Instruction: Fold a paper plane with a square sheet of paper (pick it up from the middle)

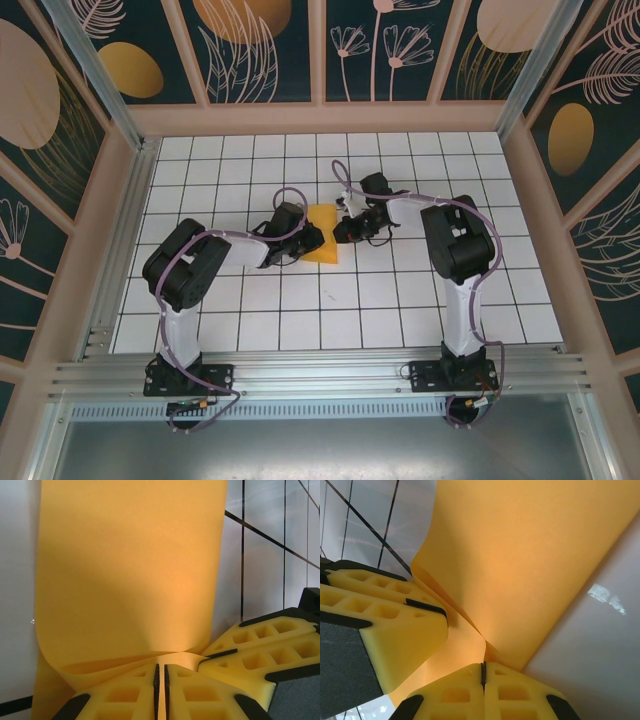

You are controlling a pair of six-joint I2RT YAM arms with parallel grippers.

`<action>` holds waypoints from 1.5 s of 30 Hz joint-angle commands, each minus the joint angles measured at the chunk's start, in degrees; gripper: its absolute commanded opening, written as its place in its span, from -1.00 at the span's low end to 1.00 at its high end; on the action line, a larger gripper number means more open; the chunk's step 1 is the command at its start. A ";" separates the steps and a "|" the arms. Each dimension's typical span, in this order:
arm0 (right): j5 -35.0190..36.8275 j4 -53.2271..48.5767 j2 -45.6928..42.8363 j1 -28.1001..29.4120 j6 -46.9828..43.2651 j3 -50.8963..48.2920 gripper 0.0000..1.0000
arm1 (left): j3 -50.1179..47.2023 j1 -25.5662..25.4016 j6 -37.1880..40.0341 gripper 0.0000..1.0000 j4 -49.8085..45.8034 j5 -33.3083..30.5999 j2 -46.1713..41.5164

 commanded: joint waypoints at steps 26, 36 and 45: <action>3.58 0.60 -1.93 0.44 1.55 -1.01 -1.00 | -3.75 -1.66 -2.72 -0.86 1.93 1.83 -8.23; 3.83 0.37 -1.91 0.62 1.45 -1.18 -1.00 | -2.77 -3.80 -5.16 -1.00 -0.95 -1.67 -5.45; 3.57 0.69 -1.69 0.74 1.54 -1.49 -1.00 | -1.76 -4.60 -4.04 -1.00 -4.47 -4.84 -2.89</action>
